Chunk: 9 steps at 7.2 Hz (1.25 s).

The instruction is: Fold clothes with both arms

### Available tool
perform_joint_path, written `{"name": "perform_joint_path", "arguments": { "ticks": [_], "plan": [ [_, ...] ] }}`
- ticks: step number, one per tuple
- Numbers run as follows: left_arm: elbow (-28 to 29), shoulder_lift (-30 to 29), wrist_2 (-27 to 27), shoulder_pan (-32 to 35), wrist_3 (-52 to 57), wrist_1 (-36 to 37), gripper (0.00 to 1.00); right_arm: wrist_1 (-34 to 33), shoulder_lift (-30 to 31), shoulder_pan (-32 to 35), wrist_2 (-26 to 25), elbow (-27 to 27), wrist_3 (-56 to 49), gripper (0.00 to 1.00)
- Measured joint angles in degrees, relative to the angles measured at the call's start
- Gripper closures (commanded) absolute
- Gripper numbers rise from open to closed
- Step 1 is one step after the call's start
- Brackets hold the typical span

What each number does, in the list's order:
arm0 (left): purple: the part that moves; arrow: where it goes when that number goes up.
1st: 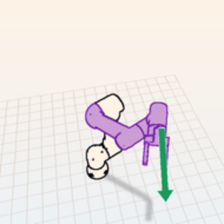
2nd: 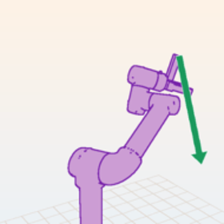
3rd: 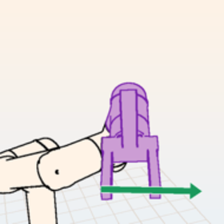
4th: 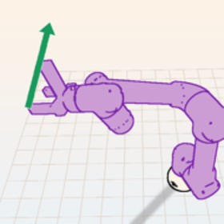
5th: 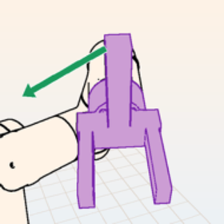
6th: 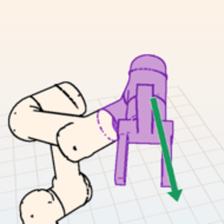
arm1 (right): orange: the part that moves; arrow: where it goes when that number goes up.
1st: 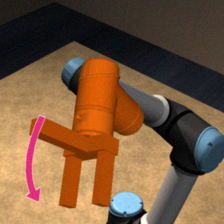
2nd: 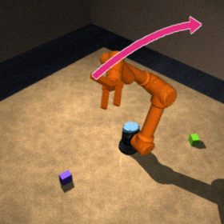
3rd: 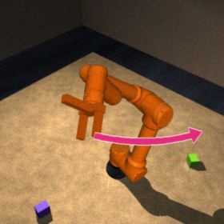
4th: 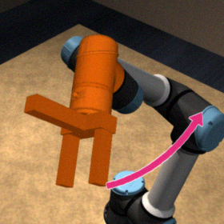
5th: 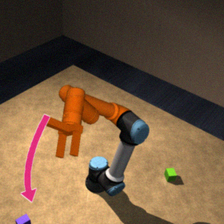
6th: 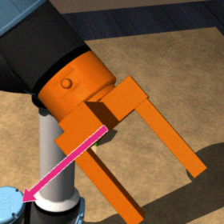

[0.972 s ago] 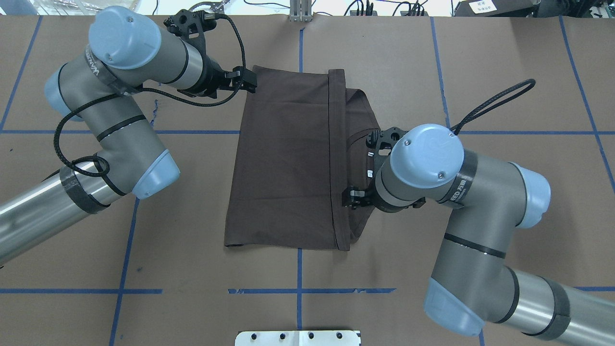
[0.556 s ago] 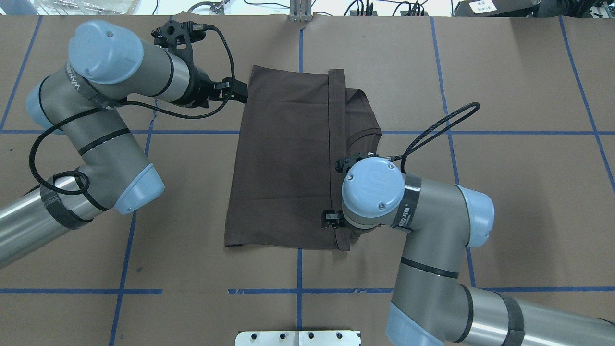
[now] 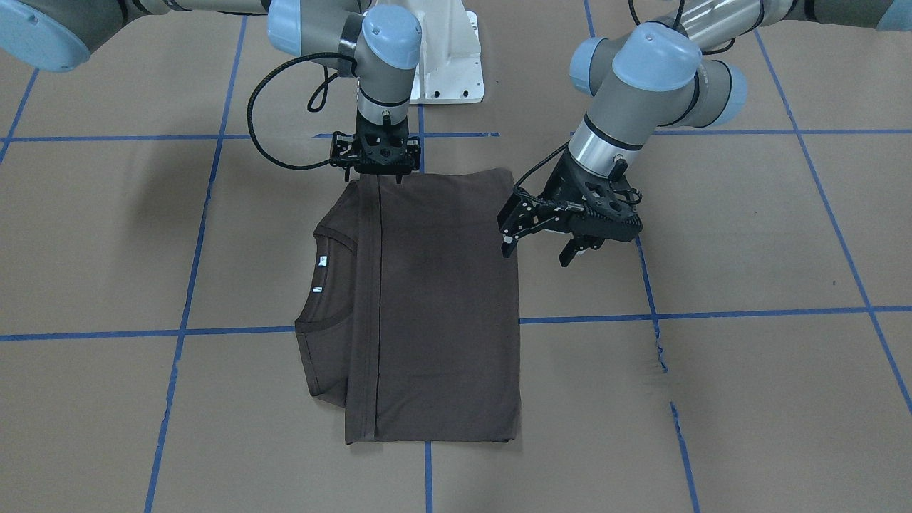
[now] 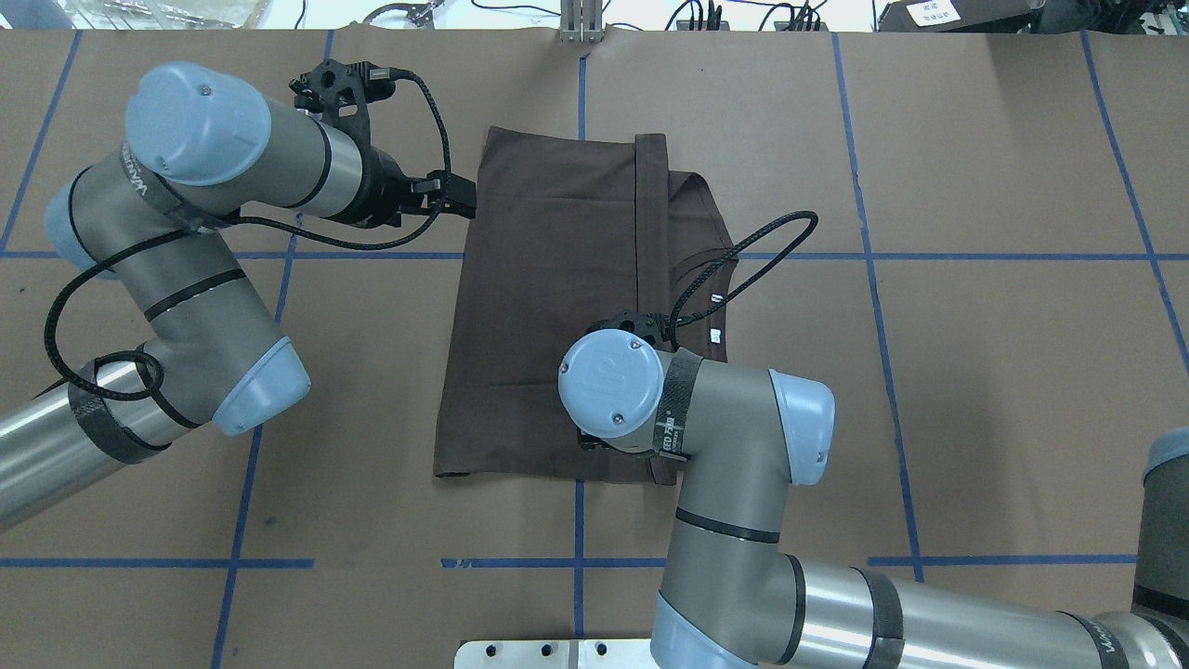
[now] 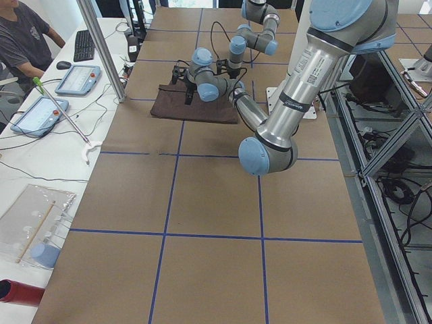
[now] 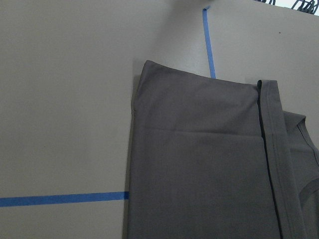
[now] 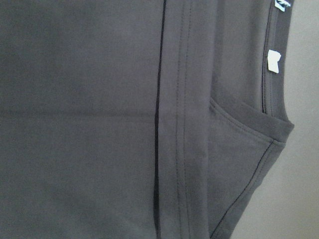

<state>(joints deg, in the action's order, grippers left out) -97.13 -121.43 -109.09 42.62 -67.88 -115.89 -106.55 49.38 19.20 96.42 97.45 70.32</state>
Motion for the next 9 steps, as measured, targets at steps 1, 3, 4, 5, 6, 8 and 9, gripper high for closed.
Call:
{"name": "perform_joint_path", "arguments": {
  "ticks": [1, 3, 4, 5, 6, 8, 9],
  "plan": [
    [0.0, 0.0, 0.0, -0.1, -0.1, 0.0, 0.0, -0.6, 0.0, 0.0, 0.0, -0.6, -0.7, 0.0],
    [0.0, 0.0, -0.1, -0.2, -0.3, 0.0, 0.0, -2.5, 0.5, 0.3, 0.0, -1.2, -3.3, 0.0],
    [0.0, 0.0, -0.1, -0.2, -0.4, 0.0, 0.0, -3.2, 0.9, 0.5, 0.0, -1.3, -4.5, 0.0],
    [0.0, 0.0, -0.2, -0.2, -0.4, 0.0, 0.0, -3.6, 1.3, 0.7, 0.0, -1.3, -5.1, 0.0],
    [0.0, 0.0, -0.2, -0.2, -0.4, -0.1, 0.0, -3.8, 1.7, 1.1, 0.2, -1.2, -5.5, 0.0],
    [0.0, 0.0, -0.2, -0.4, -0.5, -0.1, 0.0, -3.9, 3.2, 2.1, 0.3, -0.5, -7.1, 0.0],
    [0.1, -0.1, -0.2, -0.7, -0.8, -0.2, 0.0, -3.9, 4.8, 2.8, 0.4, 0.7, -8.2, 0.0]
  ]
}}
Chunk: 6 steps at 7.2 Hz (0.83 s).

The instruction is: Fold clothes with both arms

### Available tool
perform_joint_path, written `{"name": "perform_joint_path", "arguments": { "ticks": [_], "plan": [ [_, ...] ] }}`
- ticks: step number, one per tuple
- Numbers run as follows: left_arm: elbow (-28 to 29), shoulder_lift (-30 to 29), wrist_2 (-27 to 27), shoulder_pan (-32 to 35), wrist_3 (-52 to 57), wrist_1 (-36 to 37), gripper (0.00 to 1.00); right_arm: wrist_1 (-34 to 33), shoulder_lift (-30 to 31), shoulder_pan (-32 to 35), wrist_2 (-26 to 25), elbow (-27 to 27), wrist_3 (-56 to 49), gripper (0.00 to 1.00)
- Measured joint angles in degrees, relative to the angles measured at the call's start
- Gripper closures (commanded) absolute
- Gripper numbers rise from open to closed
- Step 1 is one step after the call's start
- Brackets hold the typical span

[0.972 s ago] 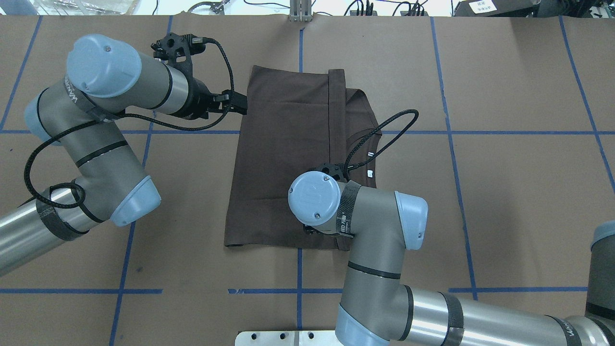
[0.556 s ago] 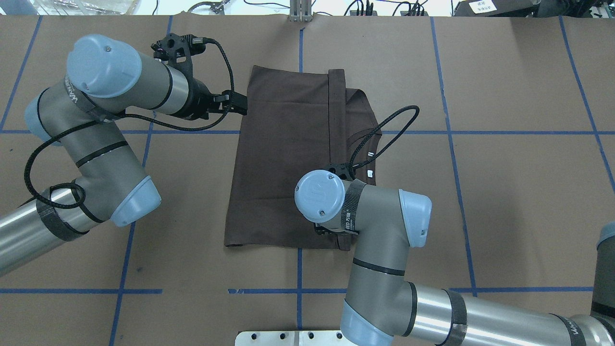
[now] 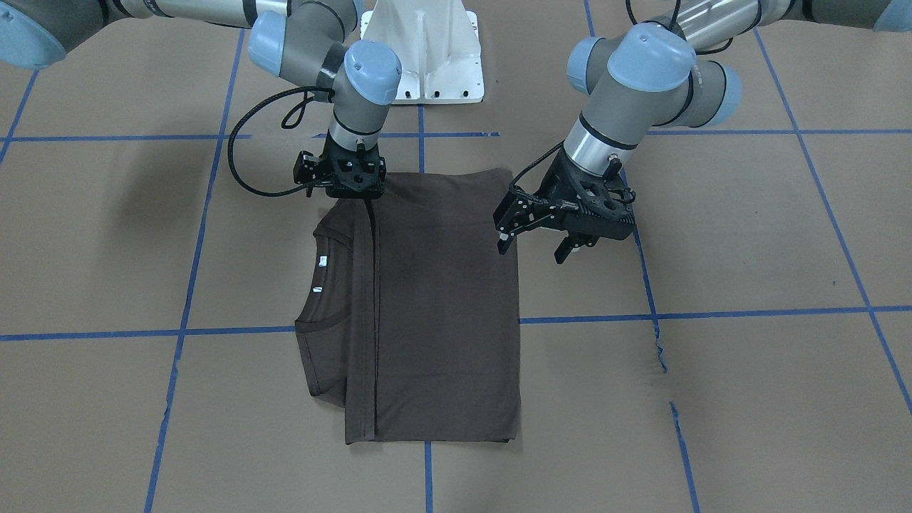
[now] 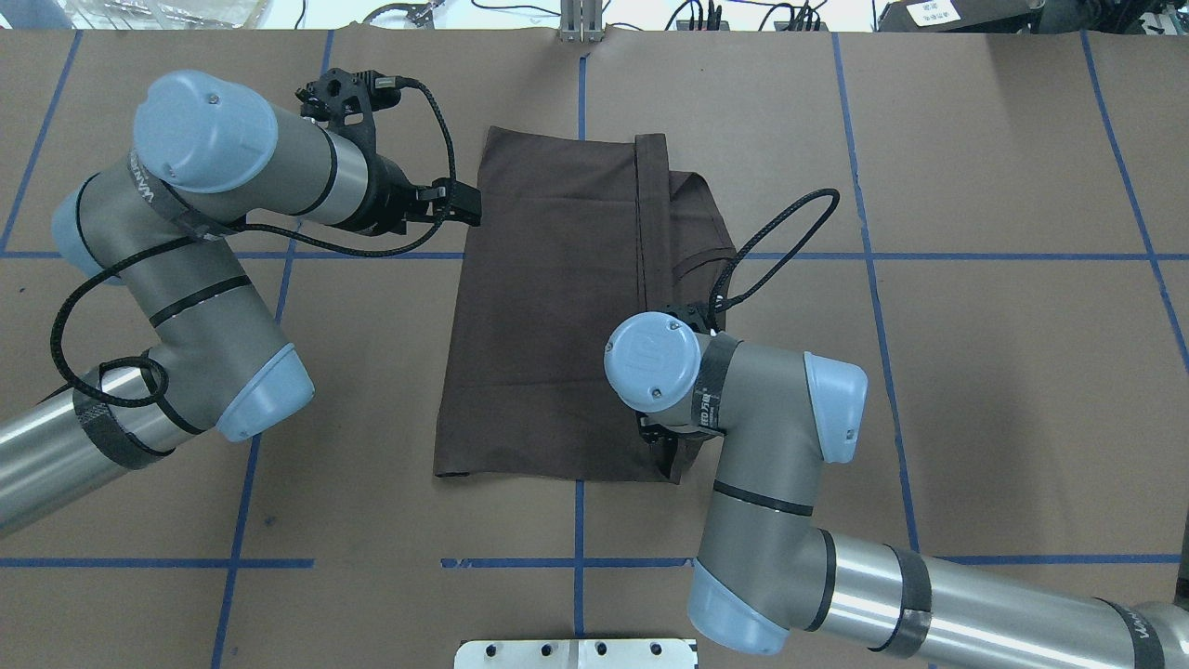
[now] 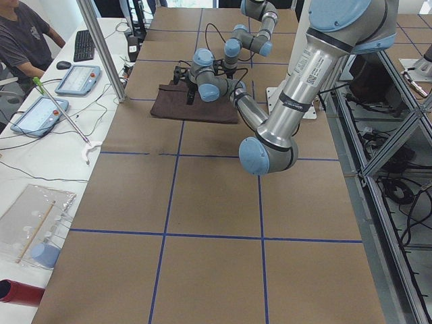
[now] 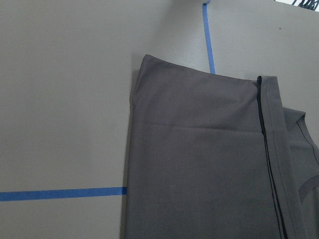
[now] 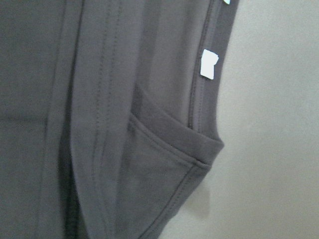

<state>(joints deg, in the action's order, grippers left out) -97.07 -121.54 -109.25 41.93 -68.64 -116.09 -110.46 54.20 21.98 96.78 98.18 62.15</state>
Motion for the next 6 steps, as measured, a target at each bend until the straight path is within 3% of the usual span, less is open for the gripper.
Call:
{"name": "perform_joint_path", "arguments": {
  "ticks": [3, 4, 6],
  "plan": [
    [0.0, -0.4, 0.0, -0.7, -1.3, -0.1, 0.0, 0.4, 10.6, 2.1, -0.3, 9.4, -5.8, 0.0],
    [-0.1, -0.5, 0.0, -0.8, -1.6, -0.1, 0.0, 0.7, 11.3, 2.7, -0.3, 11.3, -7.1, 0.0],
    [-0.1, -0.5, 0.0, -0.9, -1.6, -0.1, 0.0, 1.4, 5.3, 3.2, 0.0, 9.7, -7.4, 0.0]
  ]
}}
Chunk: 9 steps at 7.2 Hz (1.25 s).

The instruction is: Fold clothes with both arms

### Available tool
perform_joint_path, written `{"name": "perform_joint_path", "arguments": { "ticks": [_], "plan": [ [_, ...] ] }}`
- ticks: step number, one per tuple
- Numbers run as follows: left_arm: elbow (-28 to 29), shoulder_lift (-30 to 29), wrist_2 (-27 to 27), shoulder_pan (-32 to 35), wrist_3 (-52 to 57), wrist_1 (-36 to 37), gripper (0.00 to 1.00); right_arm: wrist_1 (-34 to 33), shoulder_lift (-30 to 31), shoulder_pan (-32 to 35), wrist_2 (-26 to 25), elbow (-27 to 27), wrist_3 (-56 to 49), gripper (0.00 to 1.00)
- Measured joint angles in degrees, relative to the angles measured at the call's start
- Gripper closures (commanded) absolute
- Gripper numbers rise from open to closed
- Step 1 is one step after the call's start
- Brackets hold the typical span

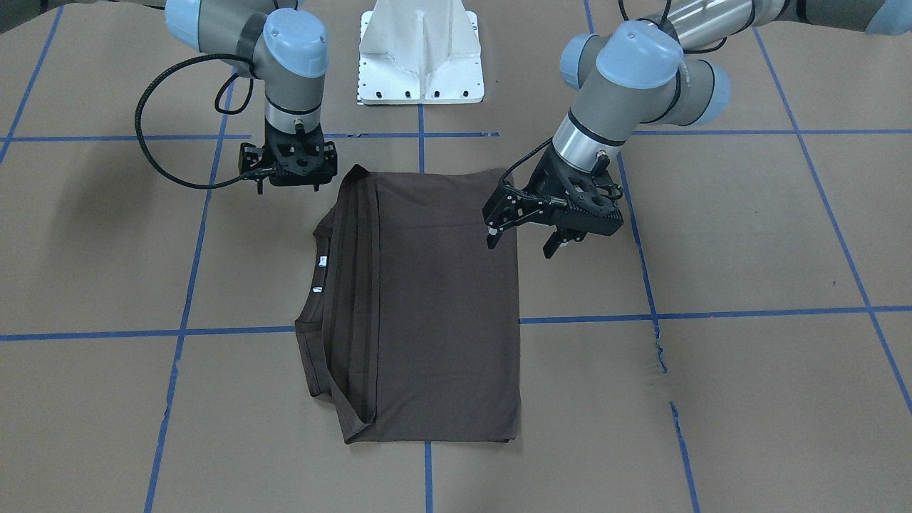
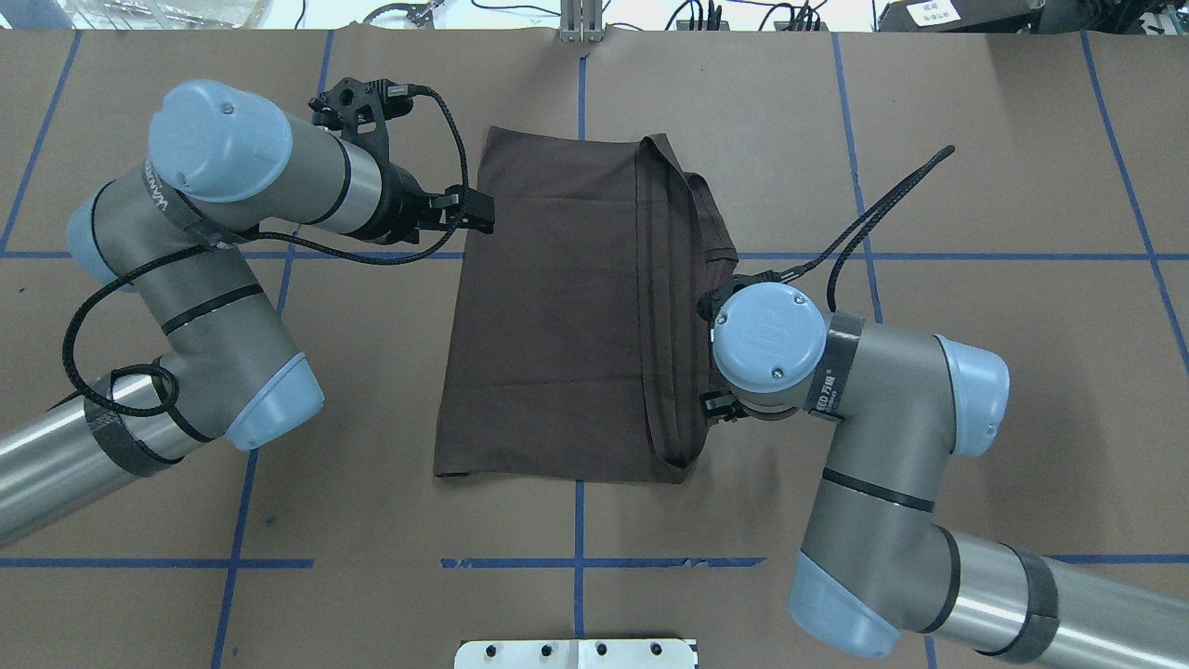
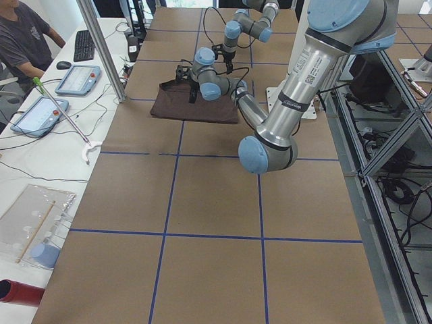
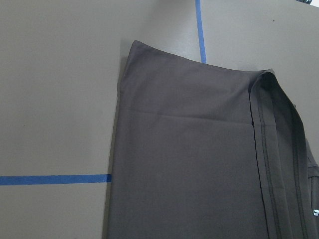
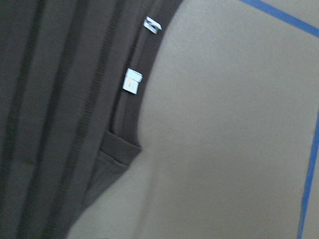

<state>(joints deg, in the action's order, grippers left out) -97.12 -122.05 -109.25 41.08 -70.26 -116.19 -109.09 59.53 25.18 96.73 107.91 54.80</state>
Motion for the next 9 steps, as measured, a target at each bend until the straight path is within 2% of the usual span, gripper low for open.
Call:
{"name": "perform_joint_path", "arguments": {
  "ticks": [2, 3, 9],
  "plan": [
    [0.0, 0.2, 0.0, 0.0, 0.2, -0.1, 0.0, 2.1, -9.4, -0.6, 0.0, -9.2, 1.0, 0.0],
    [0.0, 0.3, 0.0, 0.0, 0.3, -0.1, 0.0, 2.7, -11.9, -1.7, 0.0, -12.2, 1.5, 0.0],
    [-0.3, 0.2, 0.0, 0.0, 0.0, -0.4, 0.0, -0.5, -12.2, -4.3, 0.0, -15.5, 1.7, 0.0]
  ]
}}
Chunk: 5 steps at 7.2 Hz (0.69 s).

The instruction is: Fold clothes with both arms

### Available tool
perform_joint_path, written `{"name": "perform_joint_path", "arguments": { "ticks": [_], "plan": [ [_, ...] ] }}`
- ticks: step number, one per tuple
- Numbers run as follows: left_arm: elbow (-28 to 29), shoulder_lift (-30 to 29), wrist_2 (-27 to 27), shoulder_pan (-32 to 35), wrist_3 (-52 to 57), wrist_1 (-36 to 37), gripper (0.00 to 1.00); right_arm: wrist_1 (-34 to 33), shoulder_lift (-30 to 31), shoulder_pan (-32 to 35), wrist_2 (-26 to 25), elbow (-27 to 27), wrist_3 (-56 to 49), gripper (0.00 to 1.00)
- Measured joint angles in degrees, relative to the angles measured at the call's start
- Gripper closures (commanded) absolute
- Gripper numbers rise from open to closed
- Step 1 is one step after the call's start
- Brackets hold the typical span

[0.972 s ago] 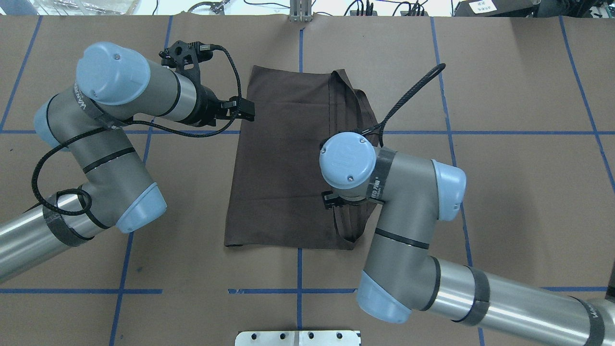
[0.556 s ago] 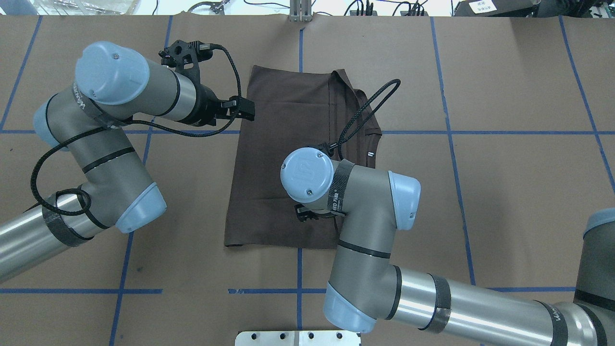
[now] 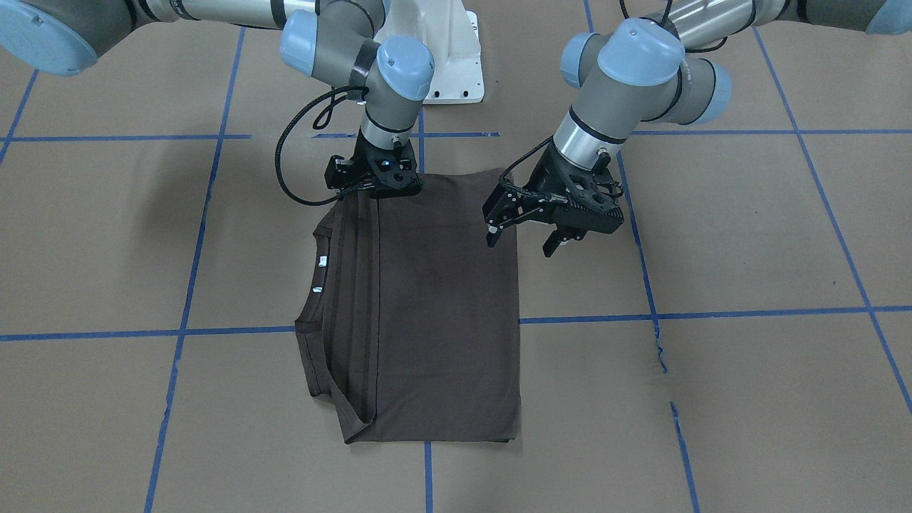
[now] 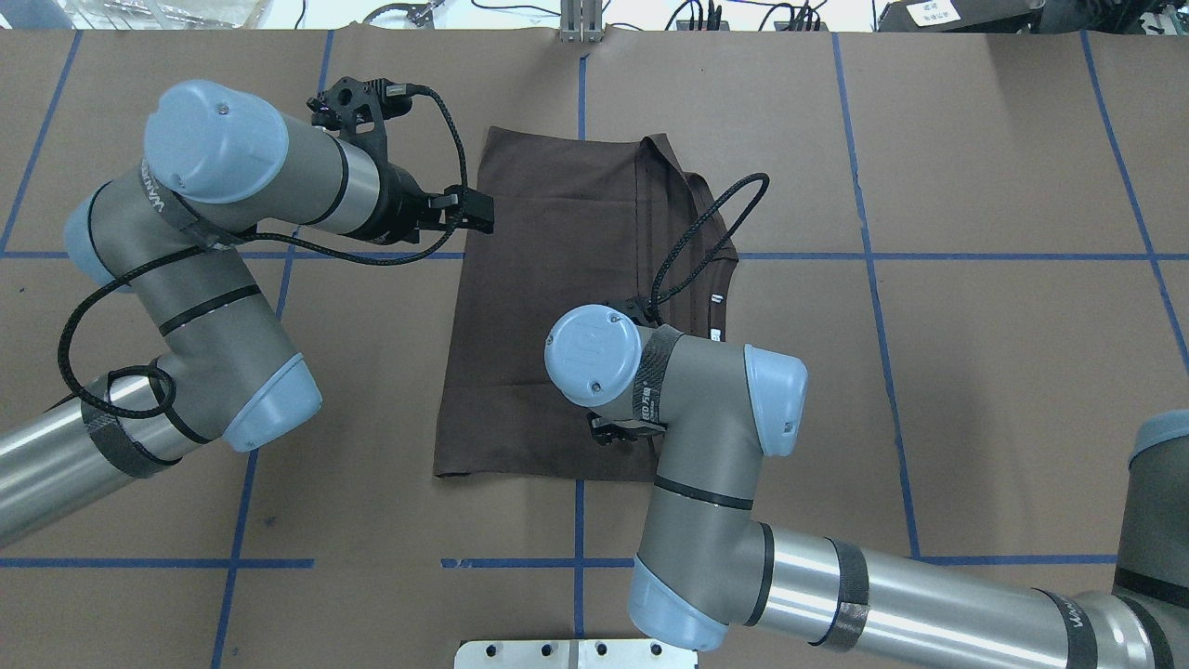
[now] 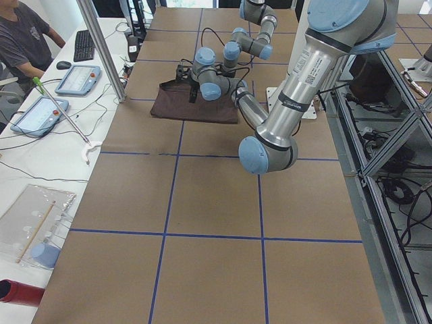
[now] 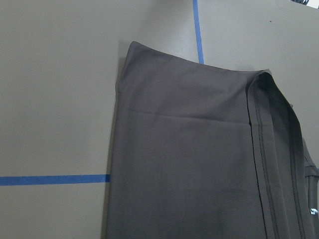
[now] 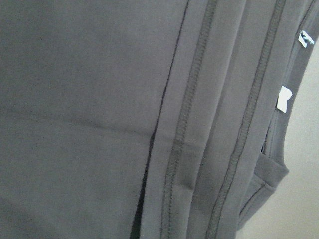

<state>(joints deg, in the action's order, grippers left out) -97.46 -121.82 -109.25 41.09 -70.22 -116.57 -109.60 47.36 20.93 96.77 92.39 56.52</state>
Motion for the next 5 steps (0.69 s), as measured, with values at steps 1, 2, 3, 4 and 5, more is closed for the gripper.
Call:
{"name": "perform_joint_path", "arguments": {
  "ticks": [1, 2, 3, 4, 5],
  "plan": [
    [0.0, 0.0, 0.0, 0.0, 0.0, 0.0, 0.0, -0.1, 0.3, 0.0, 0.0, -0.2, -0.1, 0.0],
    [0.0, 0.1, 0.0, 0.0, 0.0, -0.1, 0.0, -0.3, 0.5, 0.0, 0.1, -0.2, -0.4, 0.0],
    [0.0, 0.0, 0.0, 0.0, 0.0, -0.1, 0.0, -0.6, 0.6, 0.2, 0.3, 0.0, -0.6, 0.0],
    [0.0, 0.0, 0.0, 0.0, 0.0, -0.1, 0.0, -0.7, 0.8, 0.6, 0.7, 0.1, -0.7, 0.0],
    [0.1, 0.0, 0.0, 0.0, 0.0, -0.1, 0.0, -0.7, 1.2, 0.9, 0.9, 0.2, -0.8, 0.0]
  ]
}}
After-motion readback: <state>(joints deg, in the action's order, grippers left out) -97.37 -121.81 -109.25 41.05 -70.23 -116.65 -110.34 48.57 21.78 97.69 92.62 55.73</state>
